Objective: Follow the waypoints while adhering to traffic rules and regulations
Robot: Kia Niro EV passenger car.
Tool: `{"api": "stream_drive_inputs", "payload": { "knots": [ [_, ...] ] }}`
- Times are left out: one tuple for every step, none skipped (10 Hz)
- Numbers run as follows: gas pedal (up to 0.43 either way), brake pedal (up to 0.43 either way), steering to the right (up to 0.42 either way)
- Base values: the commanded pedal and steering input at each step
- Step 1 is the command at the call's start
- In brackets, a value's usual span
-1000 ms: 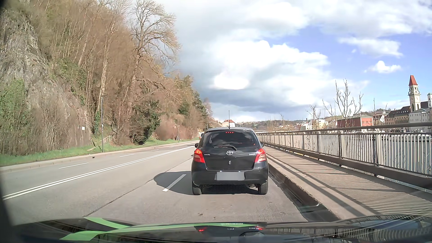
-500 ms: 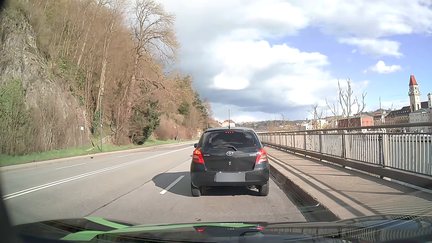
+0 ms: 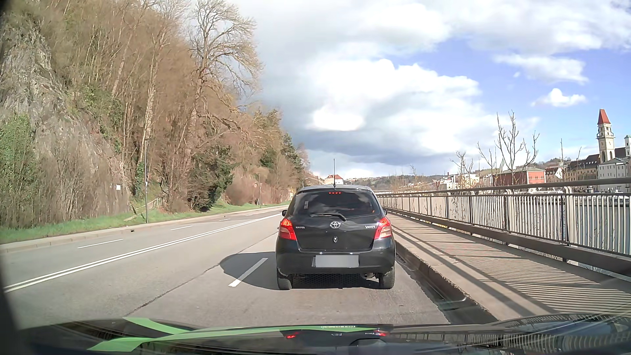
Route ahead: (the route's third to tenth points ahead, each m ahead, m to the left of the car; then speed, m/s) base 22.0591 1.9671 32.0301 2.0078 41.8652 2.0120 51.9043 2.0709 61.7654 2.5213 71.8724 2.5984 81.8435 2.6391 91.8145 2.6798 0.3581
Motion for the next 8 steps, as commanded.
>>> {"api": "stream_drive_inputs", "payload": {
  "knots": [
    [0.0,0.152,-0.004],
    [0.0,0.159,-0.004],
    [0.0,0.183,-0.004],
    [0.0,0.195,-0.004],
    [0.0,0.195,-0.004],
    [0.0,0.195,-0.004],
    [0.0,0.177,-0.004],
    [0.0,0.177,-0.004]
  ]
}}
